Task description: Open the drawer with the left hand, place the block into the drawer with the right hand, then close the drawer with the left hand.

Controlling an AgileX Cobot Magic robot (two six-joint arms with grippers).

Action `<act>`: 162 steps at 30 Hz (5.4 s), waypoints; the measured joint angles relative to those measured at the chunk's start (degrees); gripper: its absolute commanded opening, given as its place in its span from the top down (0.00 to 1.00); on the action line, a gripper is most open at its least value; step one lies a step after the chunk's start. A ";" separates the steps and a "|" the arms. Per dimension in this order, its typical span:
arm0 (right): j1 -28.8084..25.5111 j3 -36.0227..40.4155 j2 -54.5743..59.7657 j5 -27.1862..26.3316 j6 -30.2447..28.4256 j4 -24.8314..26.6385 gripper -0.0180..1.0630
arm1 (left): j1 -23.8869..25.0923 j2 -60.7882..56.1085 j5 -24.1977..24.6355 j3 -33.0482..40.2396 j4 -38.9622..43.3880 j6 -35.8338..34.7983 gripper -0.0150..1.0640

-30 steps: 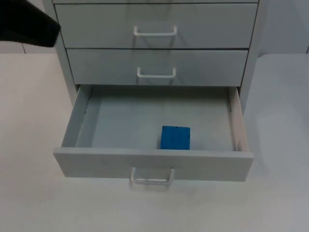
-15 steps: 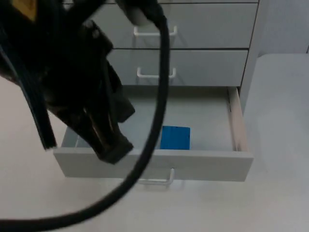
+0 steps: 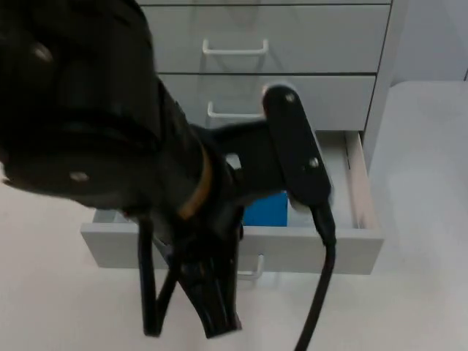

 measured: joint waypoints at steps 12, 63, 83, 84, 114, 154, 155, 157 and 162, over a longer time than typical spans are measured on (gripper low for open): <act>0.00 0.00 0.00 0.00 0.00 0.00 0.39 | 0.00 10.27 -2.60 -0.13 15.22 -10.29 0.99; 0.00 0.00 0.00 0.00 0.00 0.12 0.39 | 18.80 24.30 -5.60 -15.52 62.18 -58.48 0.99; 0.00 0.00 0.00 0.00 0.00 0.12 0.39 | 16.54 25.98 -0.85 -16.64 59.64 -59.03 0.99; 0.00 0.00 0.00 0.00 0.00 0.12 0.39 | 16.15 25.98 -1.12 -16.64 59.64 -58.85 0.99; 0.00 0.00 0.00 0.00 0.00 0.12 0.39 | 13.14 29.40 3.56 -20.14 49.21 -52.23 0.99; 0.00 4.37 -23.50 -1.03 -22.71 19.23 0.39 | 6.92 -34.61 4.58 -3.32 -25.33 -0.03 0.99; 0.00 4.37 -23.50 -1.03 -22.71 19.23 0.39 | 6.92 -34.61 4.58 -3.32 -25.33 -0.03 0.99; 0.00 6.54 -27.36 -2.05 -22.78 19.23 0.39 | 6.92 -39.12 4.58 -2.22 -25.33 -1.06 0.99; 0.00 10.86 -34.10 -3.08 -22.95 19.23 0.39 | 6.92 -47.57 4.43 -0.36 -25.33 -1.81 0.99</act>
